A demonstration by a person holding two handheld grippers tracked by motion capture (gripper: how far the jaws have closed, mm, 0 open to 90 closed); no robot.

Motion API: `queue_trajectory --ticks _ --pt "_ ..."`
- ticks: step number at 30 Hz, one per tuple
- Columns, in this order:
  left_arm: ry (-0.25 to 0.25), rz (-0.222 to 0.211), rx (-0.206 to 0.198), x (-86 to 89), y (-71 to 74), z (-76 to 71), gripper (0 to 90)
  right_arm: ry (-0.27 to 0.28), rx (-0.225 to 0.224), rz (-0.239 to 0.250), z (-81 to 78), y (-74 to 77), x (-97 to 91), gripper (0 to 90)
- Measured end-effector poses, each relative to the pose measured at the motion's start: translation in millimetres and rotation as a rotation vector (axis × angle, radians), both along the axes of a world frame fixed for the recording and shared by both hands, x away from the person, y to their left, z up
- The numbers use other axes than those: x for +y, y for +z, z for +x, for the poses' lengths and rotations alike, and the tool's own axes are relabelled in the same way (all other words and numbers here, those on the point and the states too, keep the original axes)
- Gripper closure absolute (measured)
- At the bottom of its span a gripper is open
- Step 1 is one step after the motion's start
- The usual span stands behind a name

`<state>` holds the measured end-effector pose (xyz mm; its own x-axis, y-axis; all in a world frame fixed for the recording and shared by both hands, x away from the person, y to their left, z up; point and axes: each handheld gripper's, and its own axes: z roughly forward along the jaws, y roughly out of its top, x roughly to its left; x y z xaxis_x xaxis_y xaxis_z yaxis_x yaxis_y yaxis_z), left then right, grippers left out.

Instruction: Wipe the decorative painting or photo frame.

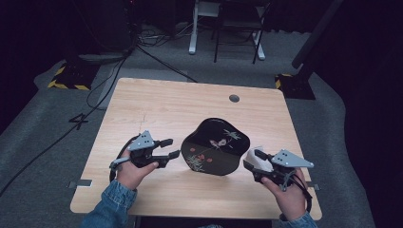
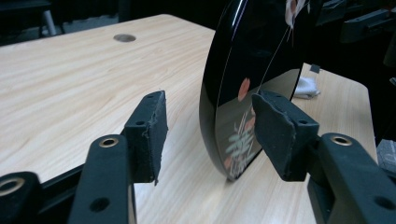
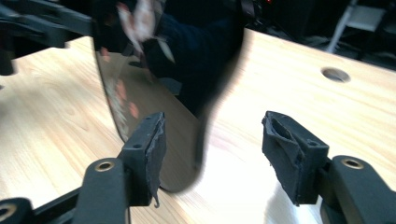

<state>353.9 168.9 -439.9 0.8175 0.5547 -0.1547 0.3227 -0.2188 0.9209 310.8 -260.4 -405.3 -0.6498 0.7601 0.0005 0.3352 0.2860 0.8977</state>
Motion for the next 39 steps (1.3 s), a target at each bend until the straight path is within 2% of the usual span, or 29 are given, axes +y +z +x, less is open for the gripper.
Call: queue_trajectory --ticks 2,3,4,5,6,8,10,14,16,19,20,22,26,30,31,32,37,39 --pt "0.020 0.034 0.013 2.8 -1.0 -5.8 44.1 -0.054 0.030 -0.017 5.2 -8.6 -13.3 41.8" --pt "0.028 0.045 0.009 3.4 -0.7 -8.0 44.2 -0.088 0.056 -0.045 9.5 -15.1 -19.9 42.2" --pt "0.035 0.039 0.004 3.9 -1.0 -10.8 44.2 -0.106 0.071 -0.063 12.2 -19.4 -23.6 43.2" --pt "0.035 0.036 0.016 4.6 -1.6 -13.9 44.0 -0.123 0.094 -0.075 16.1 -25.6 -28.1 43.9" --pt "0.035 0.039 0.020 4.6 -2.4 -15.4 43.8 -0.142 0.132 -0.080 21.1 -33.5 -33.0 43.8" --pt "0.035 0.054 0.026 4.7 -5.6 -19.1 43.6 -0.155 0.182 -0.092 27.7 -44.0 -38.2 43.6" --pt "0.040 0.065 0.041 4.7 -10.4 -21.8 43.2 -0.167 0.213 -0.112 34.1 -55.2 -41.8 42.4" --pt "0.053 0.085 0.055 7.6 -17.3 -22.9 42.0 -0.174 0.251 -0.147 41.5 -68.6 -43.1 41.5" --pt "0.061 0.096 0.056 9.8 -19.7 -22.7 41.8 -0.171 0.265 -0.164 43.5 -73.7 -43.0 44.9" --pt "0.079 0.092 0.064 12.7 -22.5 -22.5 41.3 -0.155 0.284 -0.206 45.7 -80.6 -44.4 54.2" --pt "0.083 0.088 0.065 13.1 -23.0 -22.4 41.1 -0.152 0.289 -0.208 46.1 -82.4 -44.8 54.8" --pt "0.082 0.095 0.059 14.1 -23.4 -21.4 41.1 -0.144 0.294 -0.206 46.2 -84.0 -45.2 61.5" --pt "0.084 0.080 0.069 14.4 -24.7 -20.3 41.1 -0.115 0.300 -0.190 44.2 -85.2 -43.8 74.7" --pt "0.095 0.063 0.074 14.6 -25.0 -20.3 41.0 -0.102 0.293 -0.186 42.9 -85.1 -43.7 83.2" --pt "0.093 0.070 0.064 16.2 -24.5 -19.5 41.1 -0.101 0.290 -0.191 42.3 -84.5 -44.2 83.8" --pt "0.097 0.060 0.071 16.4 -24.3 -19.8 41.1 -0.101 0.289 -0.189 41.1 -82.8 -45.0 84.0" --pt "0.106 0.059 0.067 22.1 -24.4 -20.7 41.0 -0.063 0.284 -0.128 26.4 -65.8 -49.1 84.2" --pt "0.119 0.054 0.074 23.5 -24.3 -22.8 41.0 -0.036 0.283 -0.125 17.6 -59.6 -48.0 84.1"
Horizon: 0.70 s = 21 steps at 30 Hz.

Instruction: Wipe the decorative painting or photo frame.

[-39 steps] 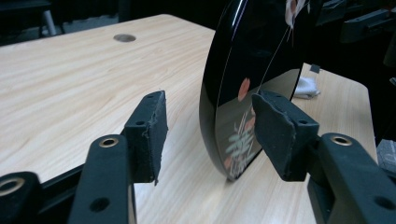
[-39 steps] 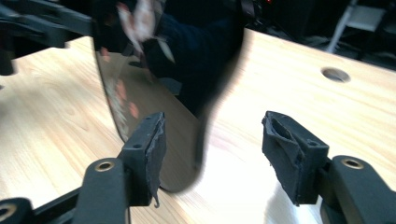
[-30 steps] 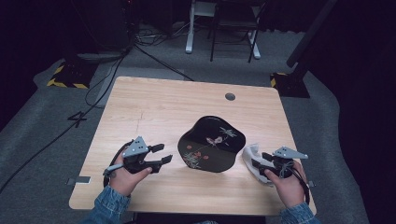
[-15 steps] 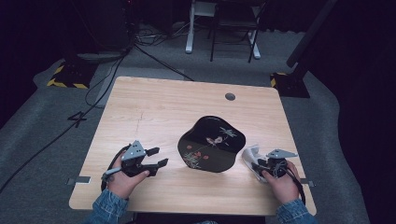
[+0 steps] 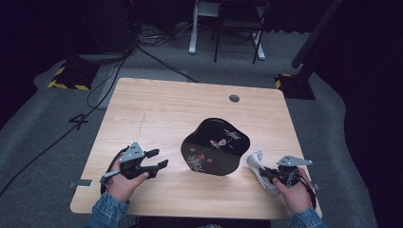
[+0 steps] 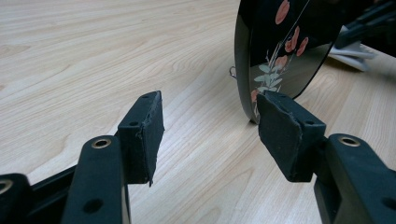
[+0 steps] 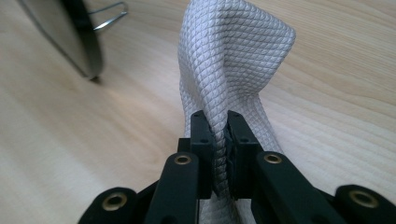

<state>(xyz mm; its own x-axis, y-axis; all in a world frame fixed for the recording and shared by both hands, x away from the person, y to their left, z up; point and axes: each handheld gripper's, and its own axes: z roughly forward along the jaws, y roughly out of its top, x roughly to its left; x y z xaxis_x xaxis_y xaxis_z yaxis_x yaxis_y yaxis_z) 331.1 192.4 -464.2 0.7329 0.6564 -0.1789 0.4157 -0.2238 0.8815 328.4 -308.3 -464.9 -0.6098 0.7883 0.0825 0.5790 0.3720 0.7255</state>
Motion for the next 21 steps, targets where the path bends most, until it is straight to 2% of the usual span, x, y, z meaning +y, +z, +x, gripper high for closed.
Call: queue_trajectory --ticks 10,12,13,16,21 --pt "-0.018 0.016 -0.006 -2.4 0.9 -5.2 40.6 0.153 0.011 -0.018 -48.5 12.1 16.9 84.1" --pt "-0.016 0.016 -0.005 -3.3 1.0 -7.3 40.6 0.194 0.004 -0.012 -55.1 15.1 26.2 84.1" --pt "-0.016 0.016 -0.005 -3.3 1.0 -7.3 40.6 0.194 0.004 -0.012 -55.1 15.1 26.2 84.1" --pt "-0.015 0.018 -0.006 -2.4 1.1 -10.9 40.3 0.292 -0.015 -0.005 -59.8 19.3 53.2 84.1" --pt "0.015 0.037 0.000 5.3 -2.2 -17.3 40.1 0.403 -0.026 0.006 -54.2 14.6 95.4 84.0"
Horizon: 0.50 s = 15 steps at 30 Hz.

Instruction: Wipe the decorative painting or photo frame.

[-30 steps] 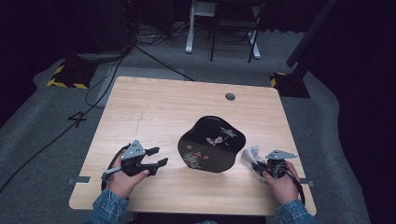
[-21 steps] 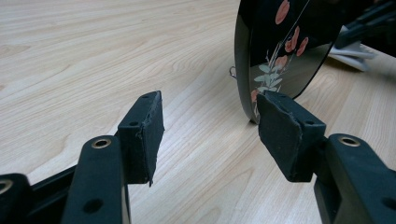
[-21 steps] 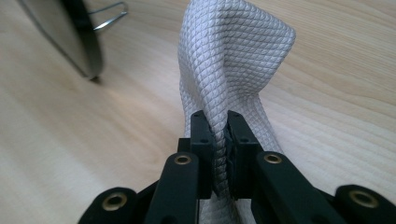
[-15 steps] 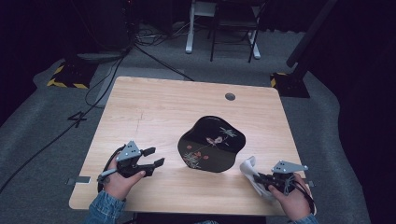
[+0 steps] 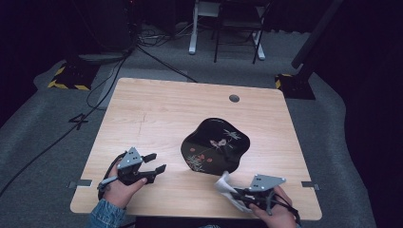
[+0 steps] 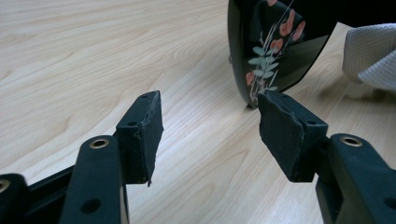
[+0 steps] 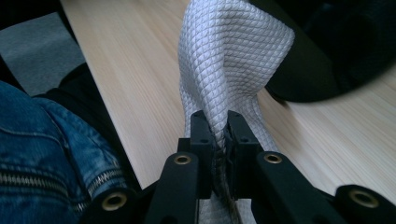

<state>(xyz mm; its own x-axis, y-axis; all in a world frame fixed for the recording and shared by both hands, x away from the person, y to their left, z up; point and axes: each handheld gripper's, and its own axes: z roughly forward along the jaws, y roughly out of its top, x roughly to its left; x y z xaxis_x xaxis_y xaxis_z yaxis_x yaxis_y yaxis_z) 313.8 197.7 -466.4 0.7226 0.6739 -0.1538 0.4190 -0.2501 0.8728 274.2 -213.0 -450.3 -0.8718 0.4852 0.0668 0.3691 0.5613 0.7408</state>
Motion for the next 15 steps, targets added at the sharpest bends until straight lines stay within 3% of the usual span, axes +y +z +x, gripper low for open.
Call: queue_trajectory --ticks 5,11,15 --pt "0.002 0.005 0.016 3.2 -1.9 -11.5 39.8 0.082 0.007 0.011 8.7 -7.8 40.0 83.8" --pt "-0.021 0.006 0.007 1.9 -2.3 -20.7 39.8 0.114 0.023 0.007 19.5 -24.9 70.5 83.7" --pt "-0.082 0.002 -0.014 -11.1 -0.1 -28.4 39.9 0.123 0.029 0.004 23.2 -32.4 80.4 81.8"
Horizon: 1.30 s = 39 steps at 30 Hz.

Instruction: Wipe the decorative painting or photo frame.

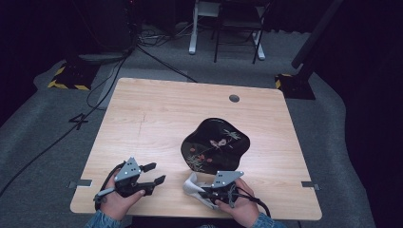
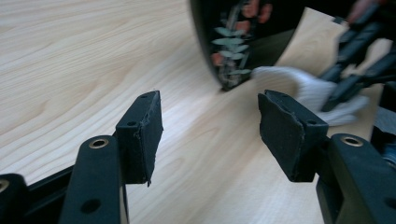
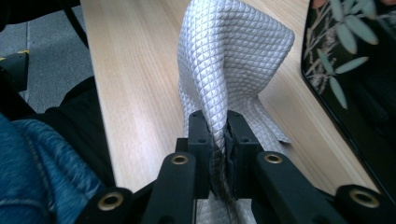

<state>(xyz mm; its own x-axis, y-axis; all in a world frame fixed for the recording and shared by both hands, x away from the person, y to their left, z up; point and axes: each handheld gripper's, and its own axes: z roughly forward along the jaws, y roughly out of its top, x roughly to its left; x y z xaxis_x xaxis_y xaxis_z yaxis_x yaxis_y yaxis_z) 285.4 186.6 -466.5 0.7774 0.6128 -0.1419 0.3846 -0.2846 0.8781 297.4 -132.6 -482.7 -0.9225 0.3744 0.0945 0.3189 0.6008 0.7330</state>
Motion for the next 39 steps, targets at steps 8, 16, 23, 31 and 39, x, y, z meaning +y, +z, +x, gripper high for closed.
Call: queue_trajectory --ticks 8,16,23,31,39 --pt "-0.155 0.007 -0.008 -38.9 2.6 -10.4 40.0 -0.020 -0.013 0.066 -6.8 6.3 -10.0 58.5" --pt "-0.289 0.035 -0.014 -76.5 0.4 -9.2 40.0 -0.086 -0.025 0.115 -10.6 20.7 -35.9 57.8" --pt "-0.311 0.133 0.022 -102.4 -15.6 3.8 40.4 -0.143 -0.021 0.150 -14.6 28.1 -58.7 58.5" --pt "-0.290 0.264 0.098 -112.7 -33.9 12.8 49.6 -0.201 -0.010 0.173 -15.4 30.2 -78.7 57.8" --pt "-0.266 0.293 0.036 -112.9 -35.5 11.1 62.9 -0.236 -0.011 0.205 -11.3 34.6 -89.2 55.9"
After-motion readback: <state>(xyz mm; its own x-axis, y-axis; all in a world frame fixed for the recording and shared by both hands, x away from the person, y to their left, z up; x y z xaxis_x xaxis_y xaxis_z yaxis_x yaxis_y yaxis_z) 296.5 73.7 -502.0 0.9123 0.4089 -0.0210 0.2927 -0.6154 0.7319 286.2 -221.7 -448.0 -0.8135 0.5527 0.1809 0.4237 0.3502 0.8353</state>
